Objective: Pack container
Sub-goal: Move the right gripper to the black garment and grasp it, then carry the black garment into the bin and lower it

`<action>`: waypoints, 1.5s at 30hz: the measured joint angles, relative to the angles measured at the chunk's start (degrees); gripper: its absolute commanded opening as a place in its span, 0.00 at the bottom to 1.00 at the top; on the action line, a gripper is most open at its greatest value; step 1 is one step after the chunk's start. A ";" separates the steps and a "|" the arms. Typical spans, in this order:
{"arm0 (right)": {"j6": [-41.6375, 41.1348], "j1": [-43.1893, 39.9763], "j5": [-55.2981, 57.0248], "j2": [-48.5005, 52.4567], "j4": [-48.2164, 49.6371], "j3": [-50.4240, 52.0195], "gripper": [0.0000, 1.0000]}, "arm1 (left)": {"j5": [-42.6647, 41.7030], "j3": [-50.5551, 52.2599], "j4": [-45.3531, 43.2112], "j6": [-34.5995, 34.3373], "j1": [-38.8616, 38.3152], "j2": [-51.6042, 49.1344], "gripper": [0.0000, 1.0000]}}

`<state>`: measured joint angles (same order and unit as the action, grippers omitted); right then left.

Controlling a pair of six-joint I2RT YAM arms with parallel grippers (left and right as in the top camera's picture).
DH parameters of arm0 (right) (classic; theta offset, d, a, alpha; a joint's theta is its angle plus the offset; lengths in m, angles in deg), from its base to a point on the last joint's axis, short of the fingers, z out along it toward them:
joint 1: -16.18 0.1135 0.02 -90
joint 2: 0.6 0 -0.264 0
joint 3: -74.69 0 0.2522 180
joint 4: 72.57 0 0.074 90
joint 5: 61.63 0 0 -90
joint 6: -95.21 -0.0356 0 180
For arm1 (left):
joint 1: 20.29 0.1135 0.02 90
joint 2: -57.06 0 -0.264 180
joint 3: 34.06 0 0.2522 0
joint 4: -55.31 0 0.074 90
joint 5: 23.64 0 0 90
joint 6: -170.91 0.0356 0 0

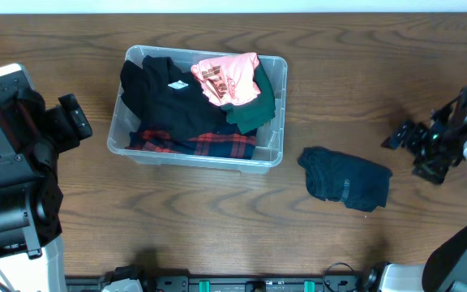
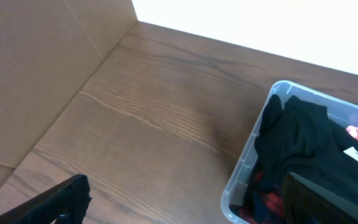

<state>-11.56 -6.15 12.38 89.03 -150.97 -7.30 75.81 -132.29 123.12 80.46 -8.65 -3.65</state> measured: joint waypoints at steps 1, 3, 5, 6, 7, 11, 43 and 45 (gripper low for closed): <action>0.02 0.00 0.07 0.00 1.81 1.88 0.94 | -0.02 0.00 0.02 -0.02 0.00 0.00 0.98; -0.42 -0.02 0.15 0.02 5.86 5.99 0.95 | 0.00 0.00 0.00 -0.02 0.00 0.00 0.98; -1.01 -0.07 0.22 0.07 9.29 9.90 0.95 | 0.00 0.00 0.02 0.00 0.00 0.00 0.98; -1.22 -0.13 0.24 0.15 10.73 11.72 0.95 | -0.02 0.00 0.00 -0.02 0.00 0.00 0.98; -1.49 -0.26 0.22 0.26 12.26 13.57 0.95 | -0.02 0.00 0.02 0.00 0.00 0.00 0.98; -2.08 -0.63 0.02 0.39 16.22 17.81 0.94 | 0.00 0.00 0.02 -0.02 0.00 0.00 0.98; -60.50 6.62 -45.92 -6.01 129.44 24.48 0.01 | -0.02 0.00 0.04 0.00 0.00 0.00 0.98; -65.13 10.03 -44.81 -6.75 130.35 24.24 0.01 | 0.00 0.00 0.00 -0.02 0.00 0.00 0.98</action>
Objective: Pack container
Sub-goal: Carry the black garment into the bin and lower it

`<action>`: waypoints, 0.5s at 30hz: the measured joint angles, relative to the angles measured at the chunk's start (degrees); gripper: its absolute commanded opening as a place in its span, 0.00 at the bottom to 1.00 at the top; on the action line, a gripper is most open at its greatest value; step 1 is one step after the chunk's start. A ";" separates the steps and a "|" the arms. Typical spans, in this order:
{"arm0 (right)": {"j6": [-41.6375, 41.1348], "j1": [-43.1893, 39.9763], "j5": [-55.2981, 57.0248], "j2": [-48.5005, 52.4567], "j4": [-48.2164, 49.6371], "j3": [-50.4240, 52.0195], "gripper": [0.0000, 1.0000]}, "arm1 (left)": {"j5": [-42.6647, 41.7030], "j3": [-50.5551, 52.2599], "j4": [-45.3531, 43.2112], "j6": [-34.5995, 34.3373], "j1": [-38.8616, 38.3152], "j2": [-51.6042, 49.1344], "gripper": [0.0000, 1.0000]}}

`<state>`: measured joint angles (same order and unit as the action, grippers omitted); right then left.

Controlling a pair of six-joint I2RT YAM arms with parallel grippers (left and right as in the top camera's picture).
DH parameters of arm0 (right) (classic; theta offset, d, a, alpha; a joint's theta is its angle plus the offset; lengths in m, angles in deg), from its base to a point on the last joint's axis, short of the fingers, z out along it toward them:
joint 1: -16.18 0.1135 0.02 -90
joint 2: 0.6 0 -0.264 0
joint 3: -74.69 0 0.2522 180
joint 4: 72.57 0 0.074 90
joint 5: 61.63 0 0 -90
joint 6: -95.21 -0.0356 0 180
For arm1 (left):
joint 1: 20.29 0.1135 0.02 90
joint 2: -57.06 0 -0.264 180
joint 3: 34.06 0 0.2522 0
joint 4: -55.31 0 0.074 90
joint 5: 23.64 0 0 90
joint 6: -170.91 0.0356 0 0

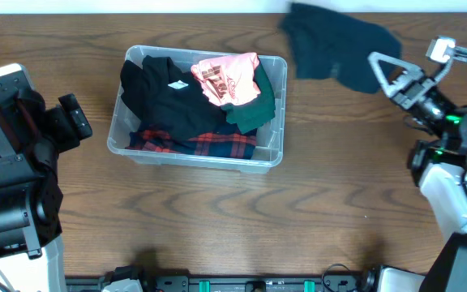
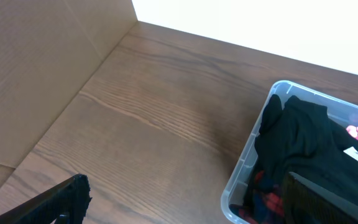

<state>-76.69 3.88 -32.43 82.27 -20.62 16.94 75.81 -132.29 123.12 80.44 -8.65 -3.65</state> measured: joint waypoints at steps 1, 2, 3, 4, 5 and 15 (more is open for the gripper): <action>-1.22 1.70 0.57 -0.02 -0.61 0.00 0.01 | 0.00 0.00 0.02 0.00 0.00 0.00 0.98; -1.84 3.61 1.31 0.07 -2.03 0.00 0.01 | -0.02 0.00 0.02 0.00 0.00 0.00 0.98; -1.95 5.40 2.08 0.26 -3.74 0.00 0.01 | -0.02 0.00 0.00 0.00 0.00 0.00 0.98; -1.64 7.72 3.30 0.44 -6.34 0.00 0.01 | -0.02 0.00 0.02 0.00 0.00 0.00 0.98; -0.98 9.94 4.50 0.68 -8.66 0.00 0.01 | 0.00 0.00 0.00 0.02 0.00 0.00 0.98; 16.46 33.16 21.99 4.35 -26.77 0.11 0.01 | 0.00 0.00 0.00 0.00 0.00 0.00 0.98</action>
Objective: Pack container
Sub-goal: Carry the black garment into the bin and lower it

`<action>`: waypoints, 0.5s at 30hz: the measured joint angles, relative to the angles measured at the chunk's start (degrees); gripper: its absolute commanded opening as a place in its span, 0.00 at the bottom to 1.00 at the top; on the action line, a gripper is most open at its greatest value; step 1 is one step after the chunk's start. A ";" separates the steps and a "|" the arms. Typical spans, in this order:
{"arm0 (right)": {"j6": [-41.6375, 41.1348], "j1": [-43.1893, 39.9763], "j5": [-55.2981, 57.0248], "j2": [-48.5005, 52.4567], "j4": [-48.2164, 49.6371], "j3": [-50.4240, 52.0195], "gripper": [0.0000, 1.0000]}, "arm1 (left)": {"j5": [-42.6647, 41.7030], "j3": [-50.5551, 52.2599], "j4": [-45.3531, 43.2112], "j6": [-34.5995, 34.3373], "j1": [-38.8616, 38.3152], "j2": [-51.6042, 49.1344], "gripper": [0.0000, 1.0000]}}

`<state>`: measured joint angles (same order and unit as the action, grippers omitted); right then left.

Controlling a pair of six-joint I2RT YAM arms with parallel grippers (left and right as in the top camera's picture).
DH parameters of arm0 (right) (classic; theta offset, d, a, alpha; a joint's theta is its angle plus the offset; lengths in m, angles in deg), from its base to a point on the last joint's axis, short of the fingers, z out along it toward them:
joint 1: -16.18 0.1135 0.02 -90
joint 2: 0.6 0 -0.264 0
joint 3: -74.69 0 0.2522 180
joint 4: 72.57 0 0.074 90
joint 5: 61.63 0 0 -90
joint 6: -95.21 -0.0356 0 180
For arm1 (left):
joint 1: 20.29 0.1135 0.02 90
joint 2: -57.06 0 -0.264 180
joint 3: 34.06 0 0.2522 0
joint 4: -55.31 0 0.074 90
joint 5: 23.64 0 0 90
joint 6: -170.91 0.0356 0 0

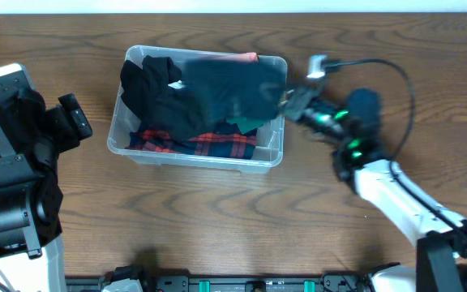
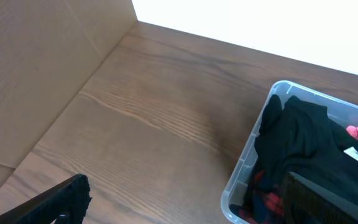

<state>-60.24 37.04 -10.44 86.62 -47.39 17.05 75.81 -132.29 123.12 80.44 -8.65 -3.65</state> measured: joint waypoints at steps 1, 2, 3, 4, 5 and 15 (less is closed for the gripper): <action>0.96 1.27 0.85 0.68 -1.42 0.00 0.01 | 0.00 0.00 0.00 0.00 0.00 0.00 0.98; 1.81 2.05 1.38 1.36 -2.91 0.00 0.01 | -0.02 0.00 0.00 0.02 0.00 0.00 0.98; 2.47 2.38 1.88 1.84 -4.79 -0.02 0.01 | -0.02 0.00 0.02 0.02 0.00 0.00 0.98; 2.95 2.45 2.54 2.16 -6.34 0.02 0.01 | -0.02 0.00 0.00 0.02 0.00 0.00 0.98; 3.96 2.38 3.15 2.40 -8.85 -0.04 0.01 | 0.00 0.00 0.02 0.02 0.00 0.00 0.98; 15.47 1.09 4.81 2.64 -20.81 -0.68 0.39 | 0.00 0.00 0.00 0.02 0.00 0.00 0.98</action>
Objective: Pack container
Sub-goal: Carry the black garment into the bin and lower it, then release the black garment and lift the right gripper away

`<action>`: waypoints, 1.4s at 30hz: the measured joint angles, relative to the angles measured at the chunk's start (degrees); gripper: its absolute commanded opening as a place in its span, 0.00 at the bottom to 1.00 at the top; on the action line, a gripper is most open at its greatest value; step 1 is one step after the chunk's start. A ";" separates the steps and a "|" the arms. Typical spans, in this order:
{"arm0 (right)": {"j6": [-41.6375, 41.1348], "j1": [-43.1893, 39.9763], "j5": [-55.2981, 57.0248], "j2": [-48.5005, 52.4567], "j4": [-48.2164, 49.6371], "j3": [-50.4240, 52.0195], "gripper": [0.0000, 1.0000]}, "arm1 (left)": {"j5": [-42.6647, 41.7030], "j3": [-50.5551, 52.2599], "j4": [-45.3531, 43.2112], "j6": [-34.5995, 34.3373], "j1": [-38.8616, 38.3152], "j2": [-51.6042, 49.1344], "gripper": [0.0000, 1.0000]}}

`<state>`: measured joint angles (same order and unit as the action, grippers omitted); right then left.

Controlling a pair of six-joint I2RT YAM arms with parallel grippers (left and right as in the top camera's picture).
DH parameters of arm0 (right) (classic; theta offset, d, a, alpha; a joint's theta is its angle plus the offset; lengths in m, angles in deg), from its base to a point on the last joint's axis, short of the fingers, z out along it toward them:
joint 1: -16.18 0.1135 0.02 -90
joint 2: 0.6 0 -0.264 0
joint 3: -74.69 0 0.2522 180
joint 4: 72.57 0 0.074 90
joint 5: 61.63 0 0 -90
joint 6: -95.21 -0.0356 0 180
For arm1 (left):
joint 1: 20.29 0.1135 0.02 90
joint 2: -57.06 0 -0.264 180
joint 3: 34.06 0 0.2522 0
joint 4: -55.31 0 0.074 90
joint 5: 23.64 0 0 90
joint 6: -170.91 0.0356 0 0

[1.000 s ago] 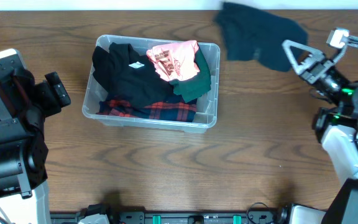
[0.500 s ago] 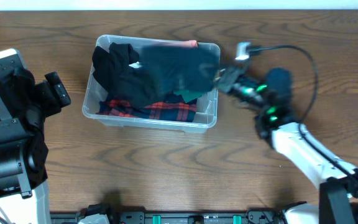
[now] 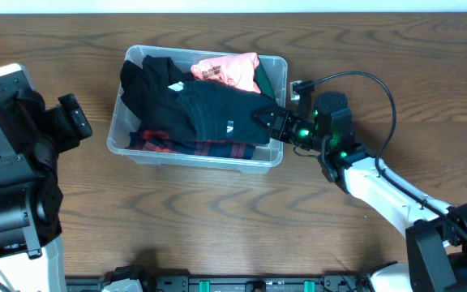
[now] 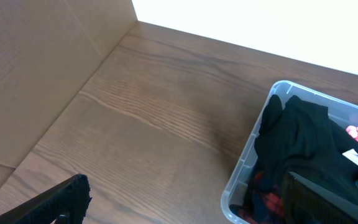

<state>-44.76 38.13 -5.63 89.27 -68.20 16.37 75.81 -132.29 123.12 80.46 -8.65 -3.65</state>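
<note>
A clear plastic bin (image 3: 197, 158) stands on the wooden table, full of clothes. A dark folded garment (image 3: 221, 122) lies on top of the pile in its right half. My right gripper (image 3: 272, 122) reaches over the bin's right rim, shut on that garment's right edge. Under and around it lie a pink top (image 3: 225, 69), a black garment (image 3: 148, 81), a green piece (image 3: 266, 81) and red plaid cloth (image 3: 164, 144). My left gripper (image 4: 191, 205) stands open, empty, left of the bin (image 4: 247, 155), whose black garment (image 4: 303, 130) shows in the left wrist view.
The right arm's cable (image 3: 371, 81) loops above the table beside the bin. A brown cardboard wall (image 4: 36, 68) rises at the table's left end. The left arm's base (image 3: 6, 162) fills the left edge of the overhead view.
The dark garment was spread in the air over the bin's middle; now it lies folded on the pile. My right gripper has come lower, at the right rim. The left arm has not moved.
The dark garment lay on the table right of the bin, my right gripper apart from it. Then the gripper held it high at the back right. Then it hung over the bin. Now it rests on the clothes inside.
</note>
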 measured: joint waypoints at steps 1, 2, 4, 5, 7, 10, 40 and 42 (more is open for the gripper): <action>1.05 -0.11 -0.28 -0.15 -1.70 -0.63 0.40 | 0.00 0.00 0.00 0.00 0.00 0.00 0.98; 2.19 -0.17 -0.46 -0.31 -3.32 -1.20 0.41 | -0.02 0.00 0.02 0.00 0.00 0.00 0.98; 5.35 -0.85 -0.83 -1.09 -8.94 -2.78 0.41 | -0.02 0.00 0.00 0.00 0.00 0.00 0.98; 6.67 -1.31 -0.74 -1.64 -11.41 -3.39 0.42 | -0.02 0.00 0.00 0.00 0.00 0.00 0.98; 9.79 -2.51 -0.31 -2.91 -16.44 -4.79 0.40 | 0.00 0.00 0.02 0.00 0.00 0.00 0.98; 15.61 -3.78 0.70 -5.33 -23.67 -8.92 0.35 | 0.00 0.00 0.02 0.00 0.00 0.00 0.98; 31.91 10.10 13.18 29.00 -4.63 -28.92 0.01 | -0.02 0.00 0.04 0.00 0.00 0.00 0.98; 31.65 10.10 13.22 28.81 -5.77 -29.18 0.01 | -0.02 0.00 0.02 0.00 0.00 0.00 0.98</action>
<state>-13.11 48.23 7.59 118.07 -73.97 -12.81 75.79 -132.29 123.14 80.46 -8.65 -3.65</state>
